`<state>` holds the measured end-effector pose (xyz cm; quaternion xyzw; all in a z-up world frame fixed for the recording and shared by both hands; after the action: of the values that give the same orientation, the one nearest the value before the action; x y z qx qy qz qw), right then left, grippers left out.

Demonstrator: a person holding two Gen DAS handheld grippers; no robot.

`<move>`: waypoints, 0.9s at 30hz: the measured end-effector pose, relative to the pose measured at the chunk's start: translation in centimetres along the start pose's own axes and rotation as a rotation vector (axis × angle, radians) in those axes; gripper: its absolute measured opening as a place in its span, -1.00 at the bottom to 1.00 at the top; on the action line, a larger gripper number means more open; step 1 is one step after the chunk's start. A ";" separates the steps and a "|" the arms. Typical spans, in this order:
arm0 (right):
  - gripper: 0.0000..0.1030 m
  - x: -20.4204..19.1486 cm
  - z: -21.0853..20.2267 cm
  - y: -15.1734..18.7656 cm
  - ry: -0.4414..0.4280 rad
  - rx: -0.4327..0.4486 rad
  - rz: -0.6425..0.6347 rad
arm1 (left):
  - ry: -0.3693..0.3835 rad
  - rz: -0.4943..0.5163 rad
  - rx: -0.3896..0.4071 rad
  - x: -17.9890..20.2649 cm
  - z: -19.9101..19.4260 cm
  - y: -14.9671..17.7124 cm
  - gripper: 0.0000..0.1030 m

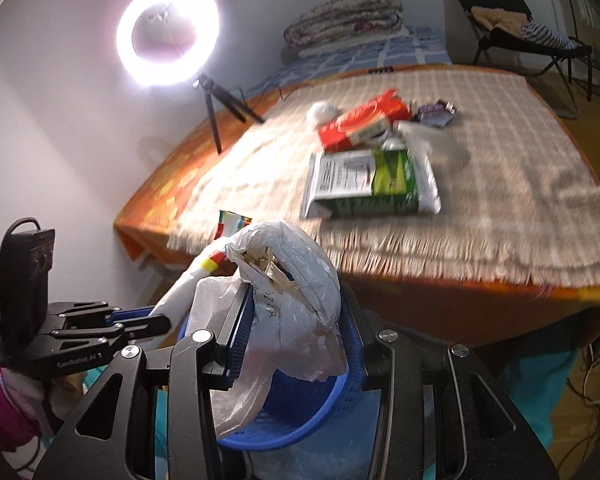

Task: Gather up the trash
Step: 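Carry tube and bag over the blue basket and open both tools to drop them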

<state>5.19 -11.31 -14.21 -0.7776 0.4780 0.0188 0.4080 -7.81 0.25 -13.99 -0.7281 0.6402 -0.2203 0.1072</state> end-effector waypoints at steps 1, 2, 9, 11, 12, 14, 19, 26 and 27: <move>-0.23 -0.1 0.3 0.4 -0.002 -0.010 0.000 | 0.000 0.000 -0.010 0.0 0.2 0.3 -0.74; -0.23 -0.2 0.6 0.7 -0.002 -0.019 -0.001 | -0.002 0.001 -0.021 0.0 0.4 0.7 -0.74; -0.22 -0.6 2.8 2.5 0.008 -0.069 -0.013 | -0.002 -0.006 -0.083 -0.6 1.9 2.4 -0.74; -0.21 -0.6 3.3 2.9 0.012 -0.080 -0.017 | -0.005 -0.012 -0.098 -0.9 2.4 2.7 -0.74; -0.20 -0.7 3.6 3.1 0.015 -0.087 -0.021 | -0.006 -0.016 -0.103 -1.0 2.6 2.8 -0.74; -0.19 -0.8 4.0 3.5 0.020 -0.099 -0.030 | -0.010 -0.029 -0.113 -1.4 3.1 2.9 -0.74; -0.19 -0.8 5.2 4.4 0.030 -0.132 -0.036 | -0.026 -0.052 -0.118 -2.2 3.7 2.9 -0.74; -0.16 -1.4 6.0 4.6 0.037 -0.157 -0.046 | -0.039 -0.059 -0.108 -2.5 3.8 2.4 -0.28; -0.08 -1.4 6.1 4.6 0.039 -0.160 -0.048 | -0.039 -0.060 -0.107 -2.6 3.8 2.4 -0.28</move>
<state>3.13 -7.26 -20.53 -0.8192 0.4642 0.0320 0.3352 -8.40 1.90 -18.84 -0.7558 0.6269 -0.1744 0.0739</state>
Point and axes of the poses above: each gripper's, at about its wrist camera, not at the fingertips, and z roughly the way its jaws point, x to its right, y to its underside, the point moved 6 cm from there along z, roughly the way its jaws point, and after that the axes turned 3 degrees about z, right-handed, at the moved point
